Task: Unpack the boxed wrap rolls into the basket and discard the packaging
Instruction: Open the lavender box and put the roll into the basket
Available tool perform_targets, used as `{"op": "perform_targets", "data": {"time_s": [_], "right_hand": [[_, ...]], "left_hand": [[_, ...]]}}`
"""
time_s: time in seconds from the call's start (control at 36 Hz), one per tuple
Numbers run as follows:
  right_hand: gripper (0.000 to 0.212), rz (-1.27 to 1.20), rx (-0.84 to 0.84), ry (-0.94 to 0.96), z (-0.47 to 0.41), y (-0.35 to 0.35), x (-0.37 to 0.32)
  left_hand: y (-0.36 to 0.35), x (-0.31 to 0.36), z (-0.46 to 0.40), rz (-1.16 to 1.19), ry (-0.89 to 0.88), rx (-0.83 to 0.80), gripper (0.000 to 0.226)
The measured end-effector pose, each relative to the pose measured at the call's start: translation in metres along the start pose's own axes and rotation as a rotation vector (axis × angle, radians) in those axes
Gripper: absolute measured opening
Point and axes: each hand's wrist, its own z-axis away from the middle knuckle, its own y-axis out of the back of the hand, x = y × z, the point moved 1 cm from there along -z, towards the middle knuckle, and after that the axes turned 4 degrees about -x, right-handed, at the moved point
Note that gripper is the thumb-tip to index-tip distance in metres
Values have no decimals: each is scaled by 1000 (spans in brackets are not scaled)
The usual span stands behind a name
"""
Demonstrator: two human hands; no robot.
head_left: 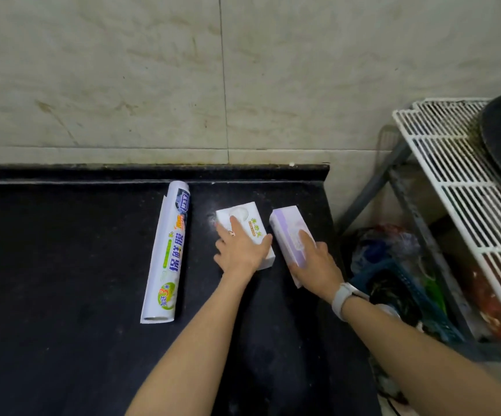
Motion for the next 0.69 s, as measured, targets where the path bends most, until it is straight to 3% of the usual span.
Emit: {"op": "perform_targets", "data": {"time_s": [0.11, 0.31, 0.44, 0.58, 0.69], "right_hand": [[75, -18, 14, -14, 3, 2, 8], [76, -129, 35, -21, 14, 15, 18], [74, -334, 81, 101, 36, 25, 14], [71, -451, 68, 275, 66, 25, -6], [70, -488, -33, 451, 105, 12, -33]], "left_hand": [[-9, 6, -7, -24, 65, -14, 109], [-3, 6, -1, -44, 72, -3, 109], [5, -14, 42, 250, 48, 16, 101], [25, -48, 111, 540, -11, 195, 98], [48, -88, 173, 684, 44, 338, 92]]}}
